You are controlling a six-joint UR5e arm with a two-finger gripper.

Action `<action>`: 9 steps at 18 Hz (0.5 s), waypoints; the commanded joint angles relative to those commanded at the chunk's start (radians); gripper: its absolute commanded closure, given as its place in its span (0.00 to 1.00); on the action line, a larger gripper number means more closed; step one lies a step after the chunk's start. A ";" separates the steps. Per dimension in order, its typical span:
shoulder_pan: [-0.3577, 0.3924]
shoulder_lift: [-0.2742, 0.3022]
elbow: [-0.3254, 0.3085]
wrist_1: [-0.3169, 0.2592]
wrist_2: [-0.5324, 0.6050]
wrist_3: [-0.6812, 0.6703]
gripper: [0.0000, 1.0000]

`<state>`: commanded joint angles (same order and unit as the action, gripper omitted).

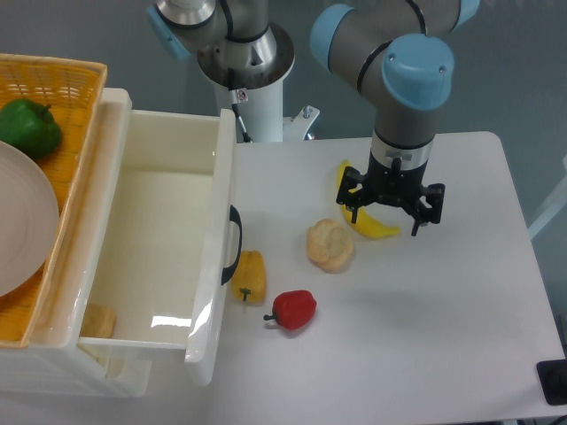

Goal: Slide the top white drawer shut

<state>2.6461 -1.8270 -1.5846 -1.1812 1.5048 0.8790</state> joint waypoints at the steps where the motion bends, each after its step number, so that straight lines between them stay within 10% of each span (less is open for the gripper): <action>1: 0.000 0.000 -0.003 0.002 0.000 0.000 0.00; 9: -0.008 -0.005 -0.012 0.000 -0.006 -0.246 0.00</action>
<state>2.6385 -1.8316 -1.5969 -1.1812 1.4987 0.6326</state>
